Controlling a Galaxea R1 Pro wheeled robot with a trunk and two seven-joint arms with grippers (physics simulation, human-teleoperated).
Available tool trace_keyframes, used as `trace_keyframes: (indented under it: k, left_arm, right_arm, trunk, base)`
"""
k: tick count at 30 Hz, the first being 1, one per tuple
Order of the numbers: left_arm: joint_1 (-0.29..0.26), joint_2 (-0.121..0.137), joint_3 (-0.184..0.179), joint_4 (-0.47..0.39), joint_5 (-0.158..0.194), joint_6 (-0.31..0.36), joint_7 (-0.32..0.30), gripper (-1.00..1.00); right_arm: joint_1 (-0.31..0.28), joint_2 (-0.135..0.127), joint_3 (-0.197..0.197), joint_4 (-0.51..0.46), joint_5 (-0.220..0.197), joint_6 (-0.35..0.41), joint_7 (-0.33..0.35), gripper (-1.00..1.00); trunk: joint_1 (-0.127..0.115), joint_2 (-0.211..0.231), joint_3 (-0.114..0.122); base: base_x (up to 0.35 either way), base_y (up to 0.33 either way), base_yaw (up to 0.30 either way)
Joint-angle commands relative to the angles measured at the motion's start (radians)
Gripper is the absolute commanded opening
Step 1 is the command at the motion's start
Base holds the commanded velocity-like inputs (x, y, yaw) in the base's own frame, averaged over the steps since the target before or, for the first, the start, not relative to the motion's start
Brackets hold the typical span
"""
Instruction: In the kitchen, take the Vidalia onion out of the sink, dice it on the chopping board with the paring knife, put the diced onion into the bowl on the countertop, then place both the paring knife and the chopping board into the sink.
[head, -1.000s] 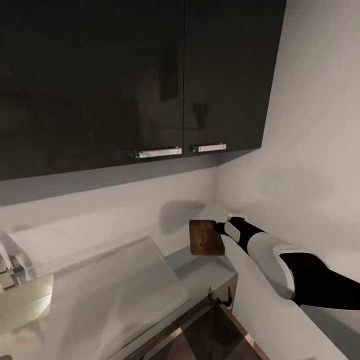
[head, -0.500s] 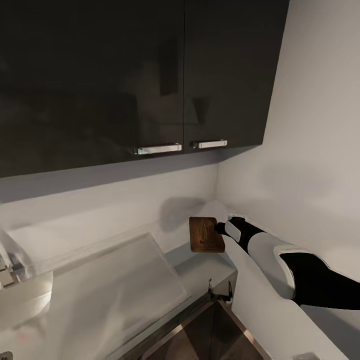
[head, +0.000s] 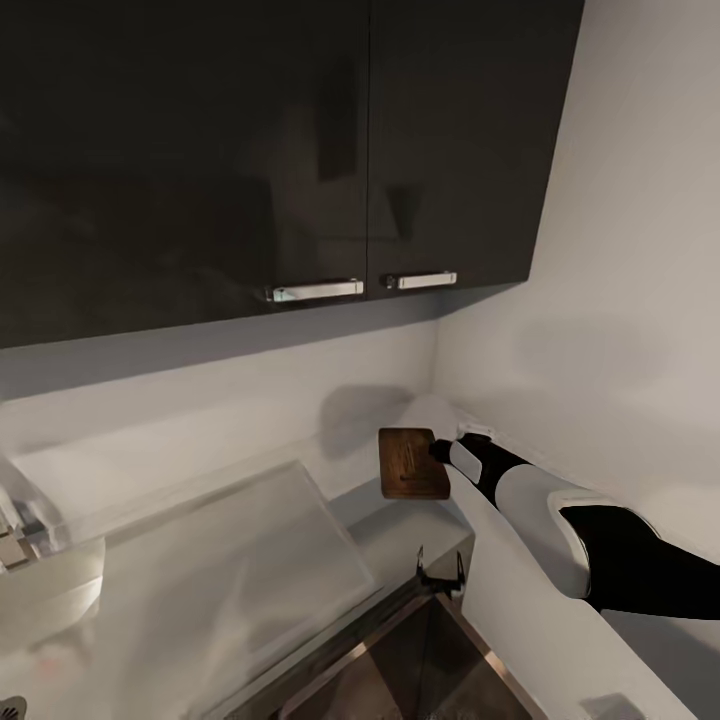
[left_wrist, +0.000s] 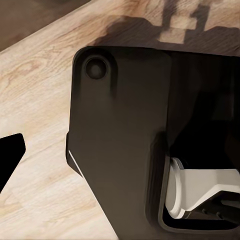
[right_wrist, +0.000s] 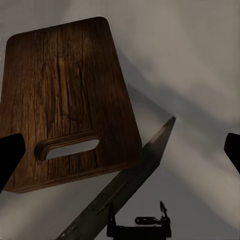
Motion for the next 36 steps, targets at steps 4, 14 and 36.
trace_keyframes:
  k: [4,14,36]
  left_arm:
    - [0.001,0.000,0.000,-0.001,0.007,-0.001,-0.001,1.00]
    - [0.001,0.000,0.000,-0.001,0.007,-0.001,-0.001,1.00]
    - [0.001,0.000,0.000,-0.007,0.005,-0.002,0.003,1.00]
  right_arm:
    - [0.000,0.000,0.001,-0.003,-0.006,0.000,-0.004,1.00]
    - [0.000,0.001,0.001,-0.015,-0.007,-0.019,-0.003,1.00]
    - [0.000,0.014,0.004,-0.037,-0.002,-0.013,-0.015,1.00]
  trunk:
    - [0.000,-0.001,-0.007]
    - [0.000,-0.001,-0.022]
    - [0.000,-0.001,-0.053]
  base:
    - [0.000,0.000,0.000]
    - [0.000,0.000,0.000]
    - [0.000,0.000,0.008]
